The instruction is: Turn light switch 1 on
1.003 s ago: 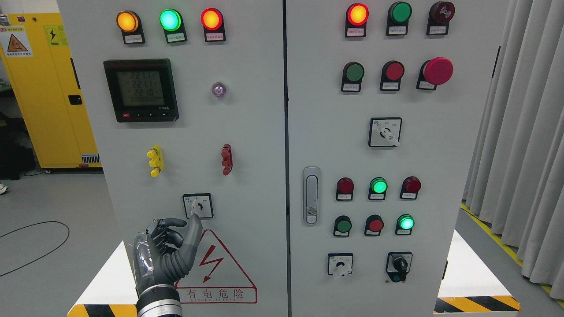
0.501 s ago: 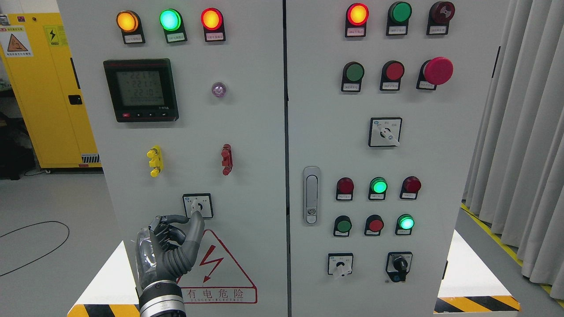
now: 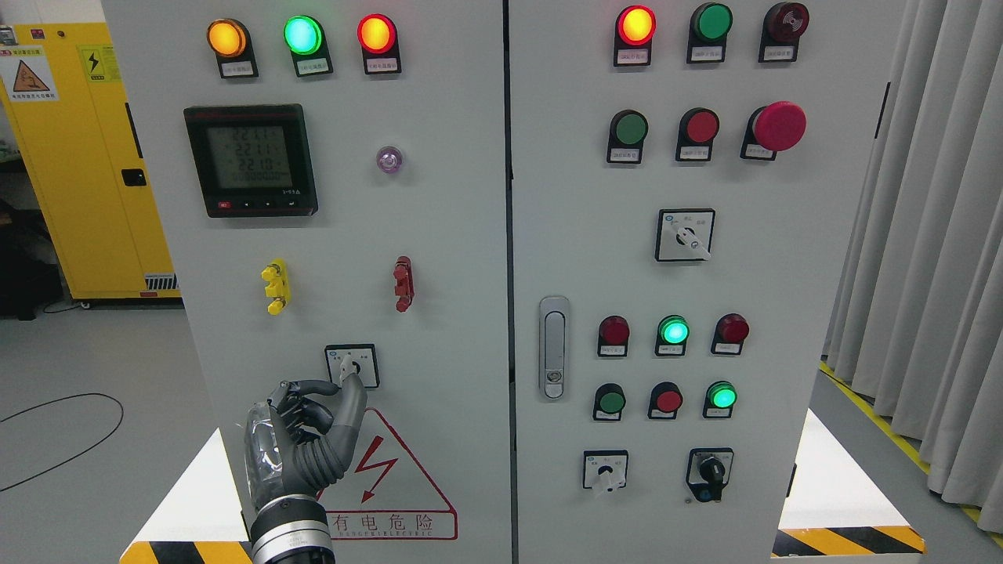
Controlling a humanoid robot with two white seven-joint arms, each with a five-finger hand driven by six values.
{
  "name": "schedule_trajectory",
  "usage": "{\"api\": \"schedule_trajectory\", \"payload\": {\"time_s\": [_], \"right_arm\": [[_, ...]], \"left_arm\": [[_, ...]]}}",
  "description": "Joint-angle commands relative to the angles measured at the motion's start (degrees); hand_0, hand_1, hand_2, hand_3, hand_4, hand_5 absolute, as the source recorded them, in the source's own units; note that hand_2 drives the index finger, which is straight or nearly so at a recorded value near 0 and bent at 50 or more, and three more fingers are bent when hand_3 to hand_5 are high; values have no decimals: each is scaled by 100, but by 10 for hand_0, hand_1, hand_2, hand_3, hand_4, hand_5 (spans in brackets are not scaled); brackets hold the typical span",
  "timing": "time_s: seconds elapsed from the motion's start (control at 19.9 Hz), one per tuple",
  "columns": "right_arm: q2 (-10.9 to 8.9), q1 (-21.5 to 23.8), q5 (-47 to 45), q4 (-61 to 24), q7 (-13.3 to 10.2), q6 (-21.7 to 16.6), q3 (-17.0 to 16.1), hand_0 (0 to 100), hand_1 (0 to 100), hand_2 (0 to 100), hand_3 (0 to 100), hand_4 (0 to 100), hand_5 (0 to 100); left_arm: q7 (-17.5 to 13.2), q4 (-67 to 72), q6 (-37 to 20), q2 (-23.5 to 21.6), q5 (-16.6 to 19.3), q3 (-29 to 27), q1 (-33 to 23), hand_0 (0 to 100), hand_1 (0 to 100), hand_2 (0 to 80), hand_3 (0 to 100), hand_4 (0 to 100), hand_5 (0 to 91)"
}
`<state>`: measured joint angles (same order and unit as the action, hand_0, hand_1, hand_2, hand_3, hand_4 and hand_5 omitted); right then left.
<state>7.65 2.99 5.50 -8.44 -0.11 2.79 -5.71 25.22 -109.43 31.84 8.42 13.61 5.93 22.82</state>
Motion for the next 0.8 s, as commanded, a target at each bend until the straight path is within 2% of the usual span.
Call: {"api": "schedule_trajectory", "payload": {"time_s": [0.0, 0.75], "right_arm": [[0, 0, 4, 0, 2, 2, 0, 0, 500, 40, 0, 0, 0], [0, 0, 4, 0, 2, 2, 0, 0, 500, 40, 0, 0, 0]], "left_arm": [[0, 36, 85, 11, 19, 48, 56, 268, 671, 571, 919, 859, 797], [-8, 62, 279, 37, 2, 66, 179, 261, 661, 576, 922, 865, 799]]}}
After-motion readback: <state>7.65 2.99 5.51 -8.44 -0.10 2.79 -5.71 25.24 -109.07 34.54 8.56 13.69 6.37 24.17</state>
